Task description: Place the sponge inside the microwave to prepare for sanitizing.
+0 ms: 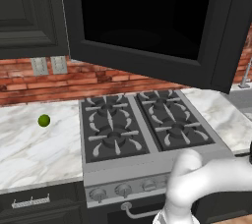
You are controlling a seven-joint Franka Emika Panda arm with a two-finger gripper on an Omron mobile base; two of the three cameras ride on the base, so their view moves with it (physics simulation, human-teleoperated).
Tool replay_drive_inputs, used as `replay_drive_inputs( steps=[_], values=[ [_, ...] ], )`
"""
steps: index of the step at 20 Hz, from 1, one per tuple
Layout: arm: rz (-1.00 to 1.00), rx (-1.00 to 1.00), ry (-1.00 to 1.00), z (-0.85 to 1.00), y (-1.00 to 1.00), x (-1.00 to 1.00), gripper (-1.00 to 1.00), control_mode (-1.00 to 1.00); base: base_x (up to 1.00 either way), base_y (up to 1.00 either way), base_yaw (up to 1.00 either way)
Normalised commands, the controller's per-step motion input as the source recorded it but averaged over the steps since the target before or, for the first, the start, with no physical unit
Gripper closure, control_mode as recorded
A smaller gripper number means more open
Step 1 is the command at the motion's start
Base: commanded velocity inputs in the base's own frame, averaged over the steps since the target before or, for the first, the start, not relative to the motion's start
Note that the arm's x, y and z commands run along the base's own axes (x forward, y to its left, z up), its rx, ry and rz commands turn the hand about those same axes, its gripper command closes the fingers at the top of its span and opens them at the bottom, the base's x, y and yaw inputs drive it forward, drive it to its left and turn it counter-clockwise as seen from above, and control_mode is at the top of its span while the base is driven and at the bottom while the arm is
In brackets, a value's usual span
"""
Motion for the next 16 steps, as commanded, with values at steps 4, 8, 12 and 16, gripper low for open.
replay_drive_inputs(
  steps=[4,8,12,16],
  values=[
    [-0.03,-0.52,0.54,0.00,-0.26,0.00,-1.00,-1.00,0.00,0.00,0.00],
    [-0.04,-0.61,0.67,0.00,-0.31,0.00,-1.00,-1.00,0.00,0.00,0.00],
    [-0.16,-0.17,0.19,0.06,-0.77,0.06,-1.00,-1.00,0.00,0.00,0.00],
    [-0.21,0.12,-0.04,0.19,-0.68,0.04,-1.00,-1.00,0.00,0.00,0.00]
  ],
)
